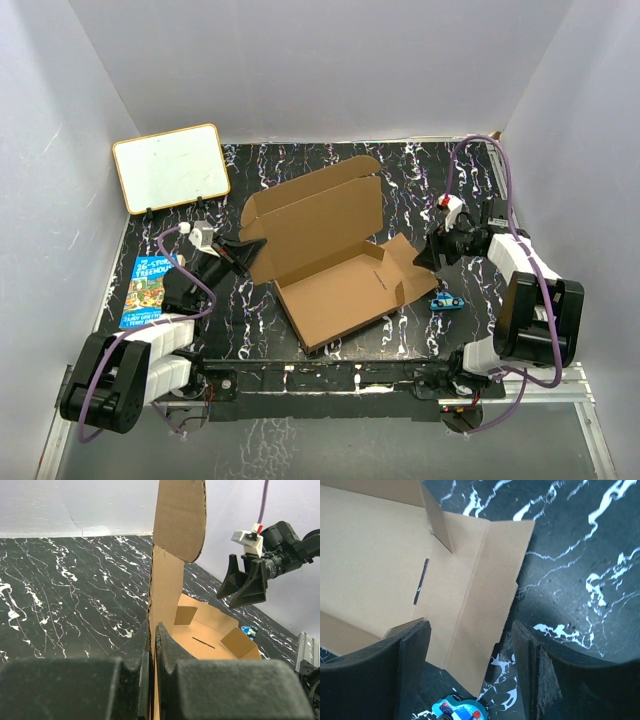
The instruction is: Fold the paper box
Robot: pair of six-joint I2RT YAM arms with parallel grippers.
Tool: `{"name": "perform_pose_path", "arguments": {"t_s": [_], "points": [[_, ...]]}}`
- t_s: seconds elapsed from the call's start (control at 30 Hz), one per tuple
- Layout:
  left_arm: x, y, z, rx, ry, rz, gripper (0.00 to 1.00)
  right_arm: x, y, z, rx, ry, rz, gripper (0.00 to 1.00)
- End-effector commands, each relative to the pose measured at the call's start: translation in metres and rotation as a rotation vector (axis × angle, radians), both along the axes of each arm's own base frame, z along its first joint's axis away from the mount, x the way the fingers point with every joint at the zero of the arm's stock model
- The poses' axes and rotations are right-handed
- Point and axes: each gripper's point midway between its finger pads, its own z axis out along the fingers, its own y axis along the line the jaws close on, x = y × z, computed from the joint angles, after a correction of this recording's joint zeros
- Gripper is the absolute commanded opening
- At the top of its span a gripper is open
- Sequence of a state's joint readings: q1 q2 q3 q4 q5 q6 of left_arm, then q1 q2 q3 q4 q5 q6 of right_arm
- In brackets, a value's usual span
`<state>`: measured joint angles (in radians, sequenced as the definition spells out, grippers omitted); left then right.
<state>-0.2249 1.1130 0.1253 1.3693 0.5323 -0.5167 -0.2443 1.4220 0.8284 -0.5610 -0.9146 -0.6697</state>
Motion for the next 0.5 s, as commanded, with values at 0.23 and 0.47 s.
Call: {"name": "perform_pose_path", "arguments": {"t_s": [0.23,0.47], "points": [[0.0,-0.008,0.028,-0.009,-0.102,-0.052,0.0,0.021,-0.02,-0.043,-0.033,0.161,-0.194,0.64],[-0.001,-0.01,0.032,-0.018,-0.103,-0.068,0.0,0.016,0.002,-0.037,0.072,0.199,-0.094,0.2]]}}
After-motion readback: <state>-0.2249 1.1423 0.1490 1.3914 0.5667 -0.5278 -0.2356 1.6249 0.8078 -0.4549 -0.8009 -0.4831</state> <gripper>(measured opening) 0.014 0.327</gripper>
